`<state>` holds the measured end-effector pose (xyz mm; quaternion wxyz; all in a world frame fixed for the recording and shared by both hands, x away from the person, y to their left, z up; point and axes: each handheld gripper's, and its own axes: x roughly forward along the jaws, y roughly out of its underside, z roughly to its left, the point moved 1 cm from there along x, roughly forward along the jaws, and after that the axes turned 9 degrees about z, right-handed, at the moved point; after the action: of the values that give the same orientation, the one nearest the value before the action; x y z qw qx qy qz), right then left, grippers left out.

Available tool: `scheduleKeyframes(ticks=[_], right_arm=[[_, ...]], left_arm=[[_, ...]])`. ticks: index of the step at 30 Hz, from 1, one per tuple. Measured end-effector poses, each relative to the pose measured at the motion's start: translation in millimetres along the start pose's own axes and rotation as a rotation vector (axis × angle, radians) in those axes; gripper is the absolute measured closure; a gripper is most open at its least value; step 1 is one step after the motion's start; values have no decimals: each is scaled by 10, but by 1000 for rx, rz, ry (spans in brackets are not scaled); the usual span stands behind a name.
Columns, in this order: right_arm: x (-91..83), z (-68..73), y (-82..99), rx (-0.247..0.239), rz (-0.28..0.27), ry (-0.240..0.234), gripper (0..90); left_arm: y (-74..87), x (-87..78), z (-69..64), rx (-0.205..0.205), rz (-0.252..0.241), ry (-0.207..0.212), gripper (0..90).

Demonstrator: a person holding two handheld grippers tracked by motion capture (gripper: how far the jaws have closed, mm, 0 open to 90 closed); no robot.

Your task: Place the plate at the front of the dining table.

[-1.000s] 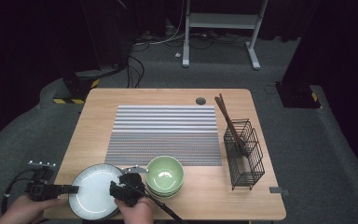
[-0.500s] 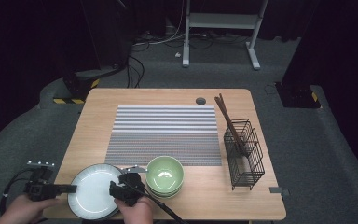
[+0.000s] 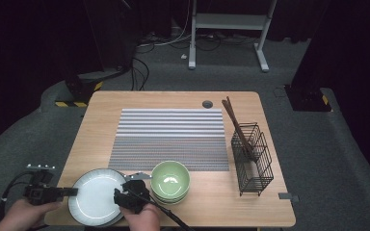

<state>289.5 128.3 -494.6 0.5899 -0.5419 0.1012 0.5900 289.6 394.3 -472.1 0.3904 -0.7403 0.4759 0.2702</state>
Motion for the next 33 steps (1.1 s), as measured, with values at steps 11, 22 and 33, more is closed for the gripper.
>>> scheduleKeyframes(ticks=[11,22,33], right_arm=[[47,-1,12,-5,52,-53,497],[132,-4,39,30,105,-87,554],[145,-23,32,30,90,-56,636]], left_arm=[[-105,-51,26,-5,-36,-9,836],[-108,-75,36,-18,-51,12,835],[-50,-60,36,6,-26,4,796]])
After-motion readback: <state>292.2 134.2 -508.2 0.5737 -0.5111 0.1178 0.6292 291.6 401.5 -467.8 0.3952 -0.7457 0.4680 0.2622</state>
